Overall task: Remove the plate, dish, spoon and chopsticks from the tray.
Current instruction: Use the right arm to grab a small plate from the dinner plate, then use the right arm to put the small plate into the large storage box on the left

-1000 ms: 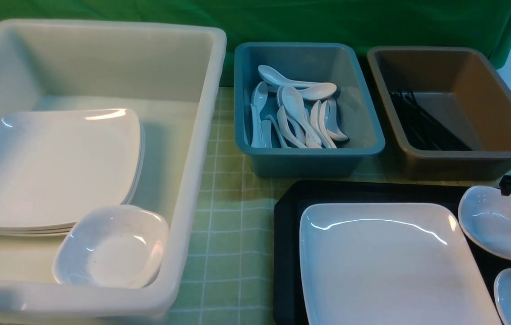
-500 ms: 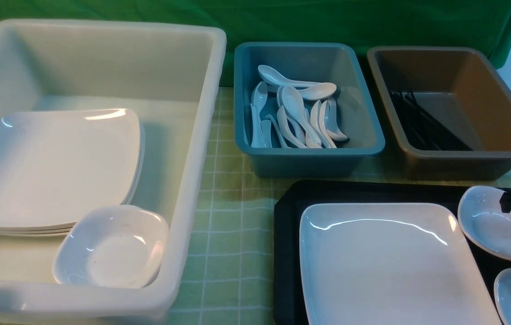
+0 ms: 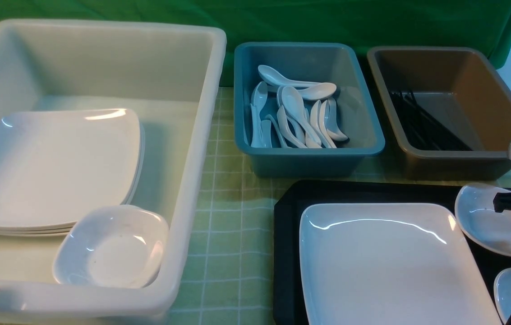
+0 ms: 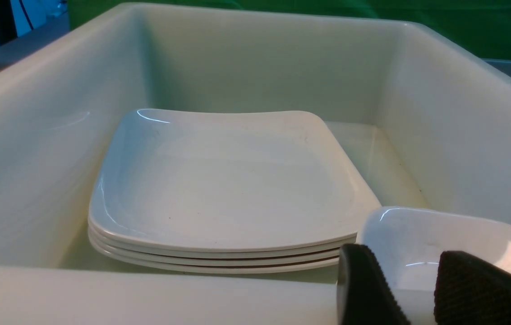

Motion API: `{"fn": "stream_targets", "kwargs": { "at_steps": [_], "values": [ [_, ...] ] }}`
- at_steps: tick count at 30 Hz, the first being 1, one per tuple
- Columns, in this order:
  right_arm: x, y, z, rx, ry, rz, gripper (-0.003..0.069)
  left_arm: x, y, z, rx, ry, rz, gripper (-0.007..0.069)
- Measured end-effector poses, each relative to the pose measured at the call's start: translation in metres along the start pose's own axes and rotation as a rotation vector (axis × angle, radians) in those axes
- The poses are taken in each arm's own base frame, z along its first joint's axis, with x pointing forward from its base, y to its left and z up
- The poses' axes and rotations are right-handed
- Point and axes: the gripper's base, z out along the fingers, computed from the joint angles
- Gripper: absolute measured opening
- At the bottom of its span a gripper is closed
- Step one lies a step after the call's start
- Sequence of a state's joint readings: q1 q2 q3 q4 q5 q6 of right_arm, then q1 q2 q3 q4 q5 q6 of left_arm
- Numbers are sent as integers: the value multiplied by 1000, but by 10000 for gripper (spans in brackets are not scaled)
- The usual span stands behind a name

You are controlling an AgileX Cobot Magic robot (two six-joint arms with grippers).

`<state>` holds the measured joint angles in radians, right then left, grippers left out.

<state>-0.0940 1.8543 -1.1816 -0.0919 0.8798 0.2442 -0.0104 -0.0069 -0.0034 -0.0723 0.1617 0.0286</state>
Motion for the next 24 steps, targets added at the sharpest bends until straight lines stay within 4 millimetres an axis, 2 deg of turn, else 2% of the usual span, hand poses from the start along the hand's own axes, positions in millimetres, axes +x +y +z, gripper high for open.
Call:
{"fn": "stream_targets", "kwargs": {
  "at_steps": [2,4,9,12,18,24],
  "values": [
    [0,0,0,0,-5,-1,173,0,0,0,0,0,0,224],
    [-1,-1,-2,1,-12,-2,114,0,0,0,0,0,0,224],
    [1,-3,-7,5,-8,-14,105,0,0,0,0,0,0,224],
    [4,-5,-20,6,-21,-32,91,0,0,0,0,0,0,224],
    [13,-10,-68,-14,-137,-62,43,0,0,0,0,0,0,224],
    [33,-17,-123,-44,-284,-54,25,0,0,0,0,0,0,224]
  ]
}}
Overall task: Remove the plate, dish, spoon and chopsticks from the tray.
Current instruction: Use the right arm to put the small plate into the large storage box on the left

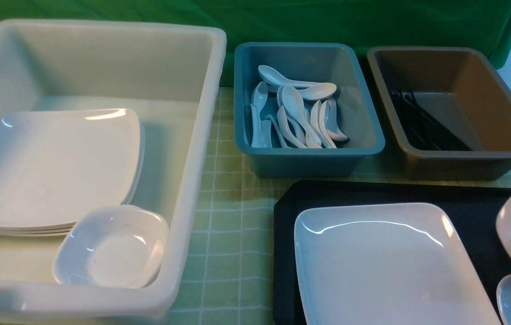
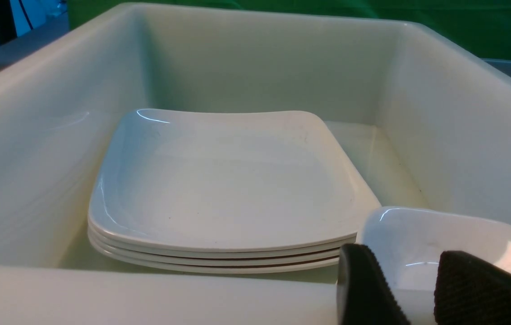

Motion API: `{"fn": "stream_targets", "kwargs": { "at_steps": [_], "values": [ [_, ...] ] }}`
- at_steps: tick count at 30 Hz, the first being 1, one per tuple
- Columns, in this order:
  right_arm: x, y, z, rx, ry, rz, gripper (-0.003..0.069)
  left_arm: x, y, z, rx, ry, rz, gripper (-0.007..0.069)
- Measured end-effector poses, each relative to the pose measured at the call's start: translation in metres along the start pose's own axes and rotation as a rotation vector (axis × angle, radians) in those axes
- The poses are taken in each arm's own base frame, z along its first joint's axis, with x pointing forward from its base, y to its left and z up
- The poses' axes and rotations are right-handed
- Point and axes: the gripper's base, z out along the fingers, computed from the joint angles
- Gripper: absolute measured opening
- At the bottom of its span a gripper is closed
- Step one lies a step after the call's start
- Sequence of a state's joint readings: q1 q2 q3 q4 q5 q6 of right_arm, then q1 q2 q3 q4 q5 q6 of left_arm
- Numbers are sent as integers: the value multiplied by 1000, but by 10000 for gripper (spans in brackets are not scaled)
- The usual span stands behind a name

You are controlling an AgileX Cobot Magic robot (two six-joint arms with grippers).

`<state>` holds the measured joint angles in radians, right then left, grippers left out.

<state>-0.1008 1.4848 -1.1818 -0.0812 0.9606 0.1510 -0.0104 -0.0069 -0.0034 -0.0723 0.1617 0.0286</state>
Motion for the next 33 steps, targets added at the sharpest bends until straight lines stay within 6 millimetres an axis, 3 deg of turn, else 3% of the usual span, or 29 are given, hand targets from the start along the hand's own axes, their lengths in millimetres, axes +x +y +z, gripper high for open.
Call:
{"fn": "stream_targets", "kwargs": {
  "at_steps": [3,4,7,25,33],
  "values": [
    [3,0,-22,-21,-56,10,25,0,0,0,0,0,0,224],
    [4,-1,-38,-34,-102,16,23,0,0,0,0,0,0,224],
    [5,-2,-51,-41,-137,18,23,0,0,0,0,0,0,224],
    [12,2,-49,-77,-96,11,23,0,0,0,0,0,5,224],
    [2,15,-75,-236,-131,24,23,0,0,0,0,0,13,224]
  ]
}}
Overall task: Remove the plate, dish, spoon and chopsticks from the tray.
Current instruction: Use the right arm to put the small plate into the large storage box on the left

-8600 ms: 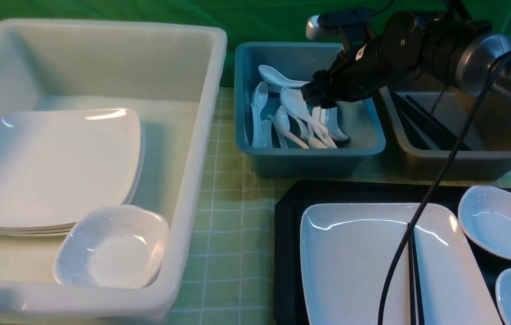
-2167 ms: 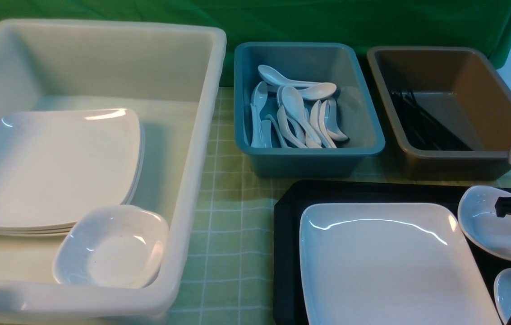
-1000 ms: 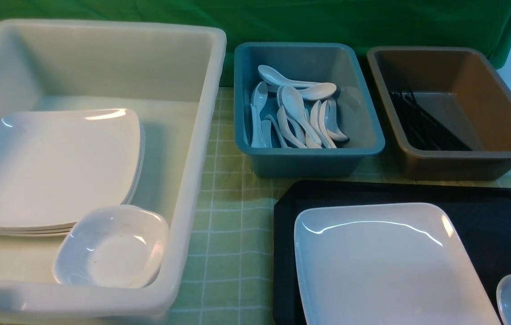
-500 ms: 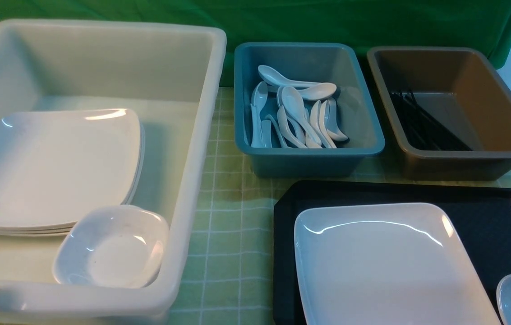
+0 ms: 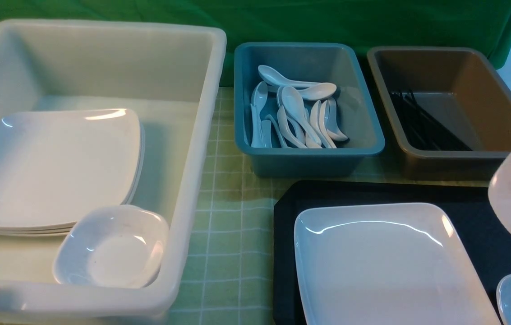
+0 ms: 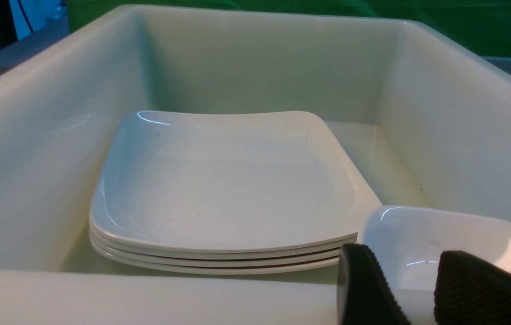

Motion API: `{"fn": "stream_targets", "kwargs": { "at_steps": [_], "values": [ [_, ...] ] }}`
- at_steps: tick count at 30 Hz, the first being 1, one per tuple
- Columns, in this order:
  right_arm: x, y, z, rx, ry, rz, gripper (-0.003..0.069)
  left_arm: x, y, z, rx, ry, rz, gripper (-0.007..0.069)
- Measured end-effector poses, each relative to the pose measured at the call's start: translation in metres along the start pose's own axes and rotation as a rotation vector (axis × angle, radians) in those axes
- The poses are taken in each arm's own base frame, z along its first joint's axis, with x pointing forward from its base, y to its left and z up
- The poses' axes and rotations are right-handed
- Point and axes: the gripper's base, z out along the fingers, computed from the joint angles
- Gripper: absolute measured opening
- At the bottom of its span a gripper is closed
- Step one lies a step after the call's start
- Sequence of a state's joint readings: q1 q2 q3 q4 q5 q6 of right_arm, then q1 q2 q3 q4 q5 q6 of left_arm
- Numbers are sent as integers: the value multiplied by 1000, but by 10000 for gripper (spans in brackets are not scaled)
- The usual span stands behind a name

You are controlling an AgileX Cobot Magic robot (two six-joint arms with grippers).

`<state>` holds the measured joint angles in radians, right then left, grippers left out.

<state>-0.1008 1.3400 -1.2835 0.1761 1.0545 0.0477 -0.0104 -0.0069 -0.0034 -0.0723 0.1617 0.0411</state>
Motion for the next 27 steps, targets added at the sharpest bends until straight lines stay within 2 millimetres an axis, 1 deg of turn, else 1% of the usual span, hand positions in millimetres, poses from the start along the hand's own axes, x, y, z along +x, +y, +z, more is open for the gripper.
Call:
{"fn": "stream_targets", "kwargs": {
  "at_steps": [4,5,7,8,11,12,15,16,17,19,21,22,23,25,27],
  "values": [
    [-8,15,-15,-129,-38,-8,23,0,0,0,0,0,2,224],
    [-9,15,-16,-130,-40,-9,23,0,0,0,0,-1,3,224],
    [-15,28,-27,-257,-74,-14,23,0,0,0,0,0,6,224],
    [-16,29,-29,-269,-79,-15,23,0,0,0,0,0,6,224],
    [-19,51,-41,-474,-112,-23,23,0,0,0,0,-2,19,224],
    [-18,61,-43,-540,-114,-34,23,0,0,0,0,-2,19,224],
    [-9,95,-46,-659,-95,-114,23,0,0,0,0,-2,22,224],
    [-8,97,-47,-666,-94,-122,23,0,0,0,0,-2,22,224],
    [0,120,-46,-719,-78,-177,23,0,0,0,0,-2,22,224],
    [10,148,-45,-778,-65,-230,23,0,0,0,0,-2,26,224],
    [23,185,-40,-848,-40,-295,23,0,0,0,0,-2,26,224],
    [24,189,-41,-855,-39,-300,23,0,0,0,0,-2,26,224],
    [27,200,-39,-874,-31,-322,23,0,0,0,0,-2,26,224],
    [37,238,-28,-926,18,-388,23,0,0,0,0,-2,27,224],
    [40,257,-19,-943,36,-428,23,0,0,0,0,-2,29,224]
  ]
}}
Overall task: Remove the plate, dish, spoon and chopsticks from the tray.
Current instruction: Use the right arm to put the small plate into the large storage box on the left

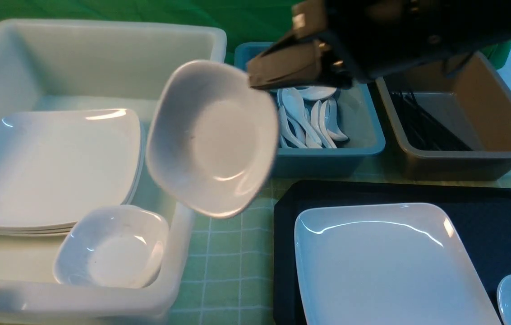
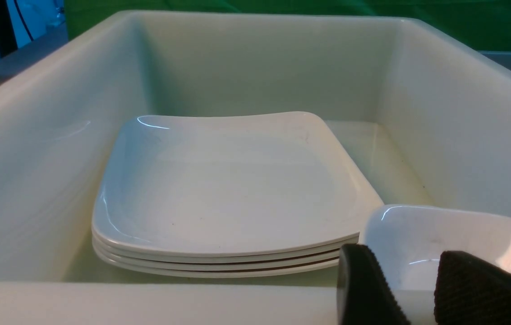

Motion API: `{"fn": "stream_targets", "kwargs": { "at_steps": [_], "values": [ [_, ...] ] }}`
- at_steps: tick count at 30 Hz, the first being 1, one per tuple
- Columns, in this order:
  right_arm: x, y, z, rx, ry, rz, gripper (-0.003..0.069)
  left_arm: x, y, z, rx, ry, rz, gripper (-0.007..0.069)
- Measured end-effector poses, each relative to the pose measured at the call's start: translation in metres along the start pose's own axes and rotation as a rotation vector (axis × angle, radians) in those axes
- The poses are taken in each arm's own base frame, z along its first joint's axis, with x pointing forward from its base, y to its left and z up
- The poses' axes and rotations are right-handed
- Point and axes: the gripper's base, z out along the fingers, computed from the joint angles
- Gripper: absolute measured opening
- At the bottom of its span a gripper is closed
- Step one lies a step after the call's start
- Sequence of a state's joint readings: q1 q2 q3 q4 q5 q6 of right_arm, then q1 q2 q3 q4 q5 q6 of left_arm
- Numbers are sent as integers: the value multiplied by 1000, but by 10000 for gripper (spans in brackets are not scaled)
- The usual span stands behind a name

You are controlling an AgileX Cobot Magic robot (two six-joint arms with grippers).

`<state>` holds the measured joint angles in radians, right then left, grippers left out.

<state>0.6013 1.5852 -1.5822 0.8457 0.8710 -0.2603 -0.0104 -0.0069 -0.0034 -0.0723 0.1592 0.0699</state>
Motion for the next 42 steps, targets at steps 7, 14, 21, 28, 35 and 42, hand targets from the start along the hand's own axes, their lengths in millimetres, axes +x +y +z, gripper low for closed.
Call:
{"fn": "stream_targets", "kwargs": {
  "at_steps": [7,14,21,28,35,42],
  "values": [
    [-10,-11,77,-57,139,-45,23,0,0,0,0,0,3,224],
    [-17,-27,128,-97,225,-65,23,0,0,0,0,0,4,224],
    [-12,-48,166,-111,288,-55,23,0,0,0,0,0,4,224],
    [4,-68,190,-96,345,-14,23,0,0,0,0,0,4,224],
    [9,-64,197,-91,358,-27,27,0,0,0,0,0,4,224],
    [13,-71,199,-38,382,-69,123,0,0,0,0,0,4,224]
  ]
}}
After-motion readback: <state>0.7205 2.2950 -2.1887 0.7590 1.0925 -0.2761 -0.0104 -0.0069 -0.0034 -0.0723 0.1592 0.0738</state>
